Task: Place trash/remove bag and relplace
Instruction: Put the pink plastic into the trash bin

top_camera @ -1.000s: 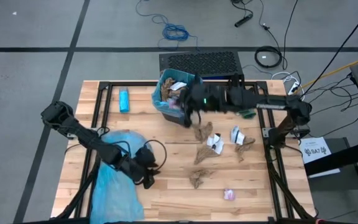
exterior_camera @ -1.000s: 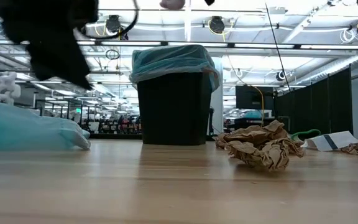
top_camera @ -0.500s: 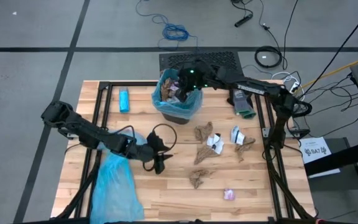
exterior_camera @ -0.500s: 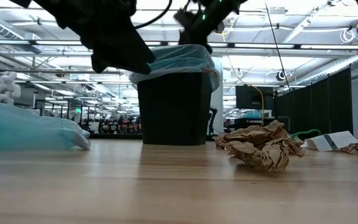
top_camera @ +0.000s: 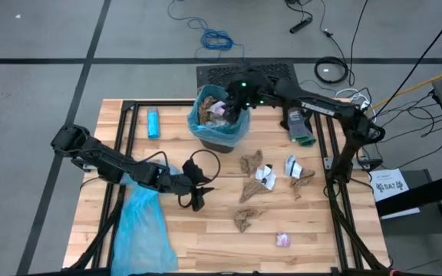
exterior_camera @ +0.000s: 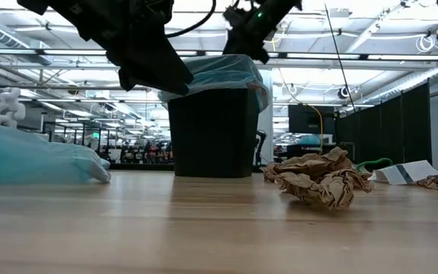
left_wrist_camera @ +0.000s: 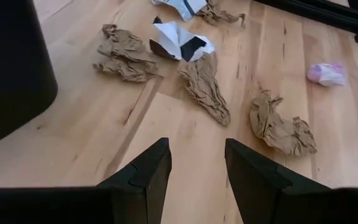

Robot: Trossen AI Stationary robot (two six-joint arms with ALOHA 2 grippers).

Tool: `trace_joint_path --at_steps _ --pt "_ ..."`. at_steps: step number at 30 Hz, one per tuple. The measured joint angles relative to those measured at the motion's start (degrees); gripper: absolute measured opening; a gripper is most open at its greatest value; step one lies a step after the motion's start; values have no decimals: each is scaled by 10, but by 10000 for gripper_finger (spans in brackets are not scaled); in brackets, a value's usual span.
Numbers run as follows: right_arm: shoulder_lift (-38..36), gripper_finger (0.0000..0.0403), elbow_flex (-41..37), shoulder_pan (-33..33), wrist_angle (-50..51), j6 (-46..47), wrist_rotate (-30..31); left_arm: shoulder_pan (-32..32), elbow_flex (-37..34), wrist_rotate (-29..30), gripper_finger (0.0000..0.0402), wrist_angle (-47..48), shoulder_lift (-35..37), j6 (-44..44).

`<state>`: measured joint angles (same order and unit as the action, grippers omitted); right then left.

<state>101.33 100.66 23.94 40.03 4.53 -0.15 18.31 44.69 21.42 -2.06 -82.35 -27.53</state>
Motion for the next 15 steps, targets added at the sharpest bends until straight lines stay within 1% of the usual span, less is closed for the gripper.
trace_joint_path --at_steps 4,7,9,12,15 --pt "-47 182 0 0 49 12 3 0 0 -1 155 -1 0 11" --pt "-87 178 0 -6 129 26 5 0 0 -1 155 -1 0 11" --pt "-111 173 0 -20 195 35 18 0 0 -1 155 0 0 11" --pt "-142 166 -3 -71 288 51 90 0 0 -1 155 -1 0 11" --pt "-172 161 -33 -139 341 91 158 0 0 -1 155 -1 0 11"
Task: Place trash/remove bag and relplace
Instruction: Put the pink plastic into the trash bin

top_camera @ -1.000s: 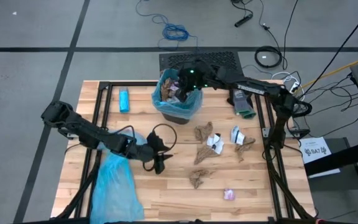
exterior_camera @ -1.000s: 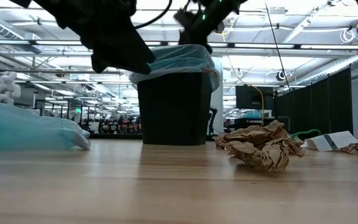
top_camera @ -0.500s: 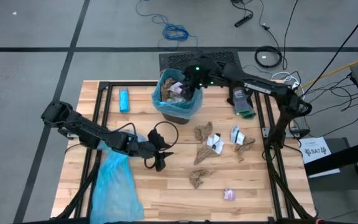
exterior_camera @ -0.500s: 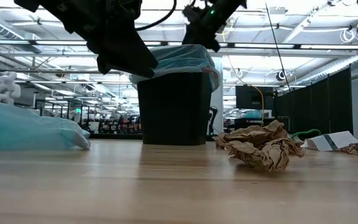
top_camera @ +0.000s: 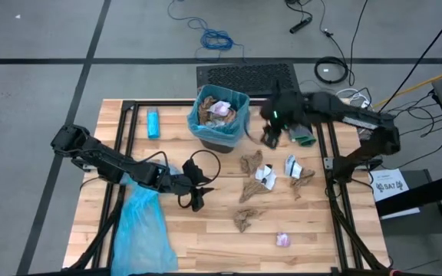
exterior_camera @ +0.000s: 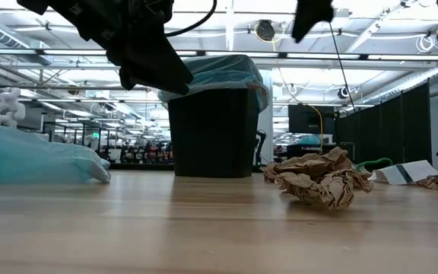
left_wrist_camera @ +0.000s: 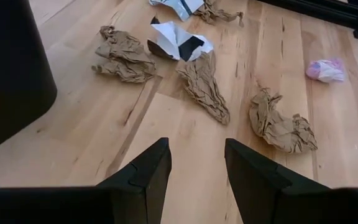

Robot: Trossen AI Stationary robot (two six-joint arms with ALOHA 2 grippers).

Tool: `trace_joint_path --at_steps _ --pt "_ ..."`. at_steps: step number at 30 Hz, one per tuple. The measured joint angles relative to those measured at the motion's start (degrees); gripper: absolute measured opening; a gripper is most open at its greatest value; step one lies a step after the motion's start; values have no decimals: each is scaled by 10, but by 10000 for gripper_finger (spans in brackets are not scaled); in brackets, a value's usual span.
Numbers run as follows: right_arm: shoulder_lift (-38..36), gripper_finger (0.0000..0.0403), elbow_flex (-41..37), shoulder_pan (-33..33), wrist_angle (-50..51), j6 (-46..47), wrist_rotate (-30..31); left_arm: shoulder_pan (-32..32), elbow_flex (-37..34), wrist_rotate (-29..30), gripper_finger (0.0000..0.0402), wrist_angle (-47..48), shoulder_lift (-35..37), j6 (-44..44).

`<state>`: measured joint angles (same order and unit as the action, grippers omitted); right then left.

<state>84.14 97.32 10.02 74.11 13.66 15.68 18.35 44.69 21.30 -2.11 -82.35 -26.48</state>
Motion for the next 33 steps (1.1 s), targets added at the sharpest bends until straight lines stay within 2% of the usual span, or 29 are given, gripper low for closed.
trace_joint_path --at_steps 5,8,12,17,22,27,33 --pt "-59 160 -88 -109 35 128 57 0 0 0 155 0 0 -2" --pt "-99 160 -163 -164 41 237 63 0 0 0 155 -1 0 -2" --pt "-149 160 -274 -249 15 381 35 1 0 0 155 -2 0 -2" --pt "-169 160 -403 -376 -135 478 -18 1 0 0 155 -5 0 -2" --pt "-146 160 -477 -486 -290 514 -25 2 0 0 155 -5 0 -3" --pt "-88 160 -487 -560 -309 580 -24 2 0 0 155 -5 0 -4" --pt "-5 160 -487 -595 -369 607 -40 2 0 0 155 -4 0 -2"
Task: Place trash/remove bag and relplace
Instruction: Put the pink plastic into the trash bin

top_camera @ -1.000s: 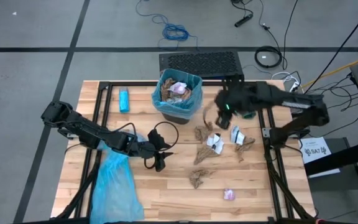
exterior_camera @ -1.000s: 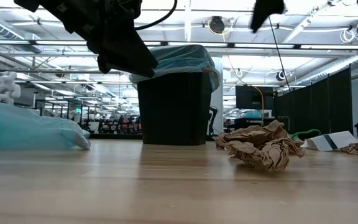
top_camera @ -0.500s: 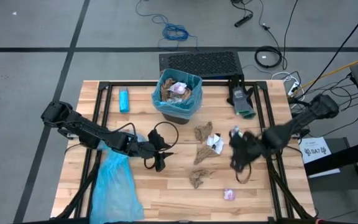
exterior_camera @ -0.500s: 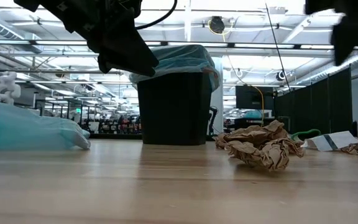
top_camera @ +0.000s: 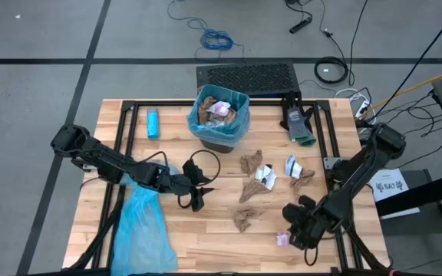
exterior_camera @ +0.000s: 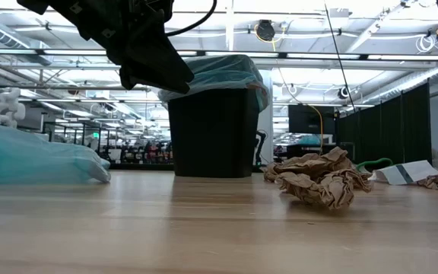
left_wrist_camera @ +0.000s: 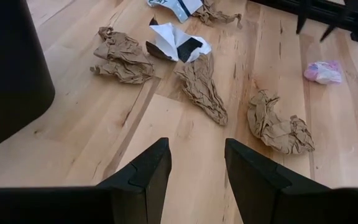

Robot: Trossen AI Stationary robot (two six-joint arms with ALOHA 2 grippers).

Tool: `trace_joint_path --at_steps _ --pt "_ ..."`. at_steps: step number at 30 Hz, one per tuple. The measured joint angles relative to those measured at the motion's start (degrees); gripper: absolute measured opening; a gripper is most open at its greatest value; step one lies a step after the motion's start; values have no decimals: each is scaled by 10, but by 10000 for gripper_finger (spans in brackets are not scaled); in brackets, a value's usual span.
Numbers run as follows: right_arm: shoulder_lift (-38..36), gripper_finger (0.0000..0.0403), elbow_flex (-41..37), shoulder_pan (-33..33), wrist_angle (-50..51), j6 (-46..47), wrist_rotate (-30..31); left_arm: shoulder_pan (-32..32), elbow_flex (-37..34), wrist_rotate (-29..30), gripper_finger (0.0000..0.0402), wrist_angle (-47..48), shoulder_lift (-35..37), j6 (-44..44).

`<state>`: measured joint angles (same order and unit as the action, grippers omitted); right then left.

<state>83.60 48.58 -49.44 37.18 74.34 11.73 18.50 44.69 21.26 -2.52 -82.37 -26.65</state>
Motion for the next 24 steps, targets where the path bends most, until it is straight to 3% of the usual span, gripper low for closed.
trace_joint_path --at_steps 15,19,24 --pt "118 152 2 -2 -135 -14 -7 0 0 0 155 0 0 0" --pt "139 111 3 -1 -143 -10 -17 0 0 0 155 0 0 0" --pt "129 19 3 0 -133 -42 5 0 0 0 155 0 0 1"
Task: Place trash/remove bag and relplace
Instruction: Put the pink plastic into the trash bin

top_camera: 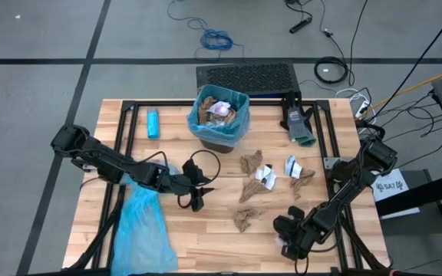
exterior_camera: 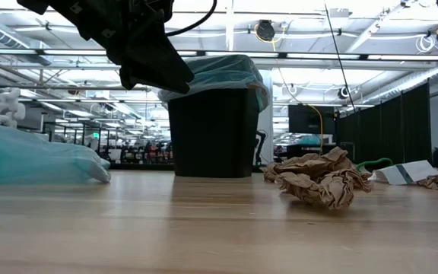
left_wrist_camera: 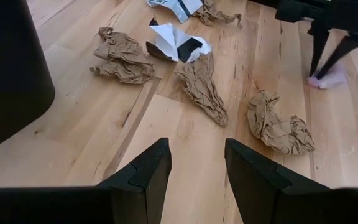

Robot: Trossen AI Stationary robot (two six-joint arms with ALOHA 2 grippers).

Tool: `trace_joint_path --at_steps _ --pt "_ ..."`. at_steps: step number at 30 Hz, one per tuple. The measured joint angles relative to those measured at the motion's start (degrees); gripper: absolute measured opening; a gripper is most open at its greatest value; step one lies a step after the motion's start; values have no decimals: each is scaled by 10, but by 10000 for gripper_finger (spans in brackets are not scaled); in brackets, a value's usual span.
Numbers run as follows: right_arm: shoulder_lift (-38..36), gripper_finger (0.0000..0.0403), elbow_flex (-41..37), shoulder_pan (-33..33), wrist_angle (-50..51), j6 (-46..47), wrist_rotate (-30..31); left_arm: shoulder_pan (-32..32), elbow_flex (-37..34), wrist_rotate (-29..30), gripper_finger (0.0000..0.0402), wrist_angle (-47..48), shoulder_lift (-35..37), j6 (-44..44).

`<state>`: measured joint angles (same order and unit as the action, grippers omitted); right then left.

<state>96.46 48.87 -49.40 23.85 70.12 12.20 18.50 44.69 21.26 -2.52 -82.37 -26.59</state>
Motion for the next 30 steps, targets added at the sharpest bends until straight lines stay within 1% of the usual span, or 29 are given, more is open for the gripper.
trace_joint_path --at_steps 1,3,9,12,18,21,24,30 --pt "-6 10 -1 2 7 -7 7 0 0 0 155 0 0 0" --pt "-19 6 -4 11 35 -7 25 0 0 0 155 0 0 0" --pt "-76 0 -4 45 88 -26 41 0 0 0 155 0 0 1" --pt "-112 0 -3 68 112 -45 57 -1 0 0 155 0 0 1" --pt "-182 0 6 123 132 -108 61 -1 0 0 155 0 0 1" --pt "-213 0 34 161 161 -154 88 -1 0 0 155 0 0 1" --pt "-234 0 84 209 196 -206 104 -2 0 0 155 0 0 1" --pt "-233 0 218 307 238 -342 135 -2 0 0 155 0 0 3"
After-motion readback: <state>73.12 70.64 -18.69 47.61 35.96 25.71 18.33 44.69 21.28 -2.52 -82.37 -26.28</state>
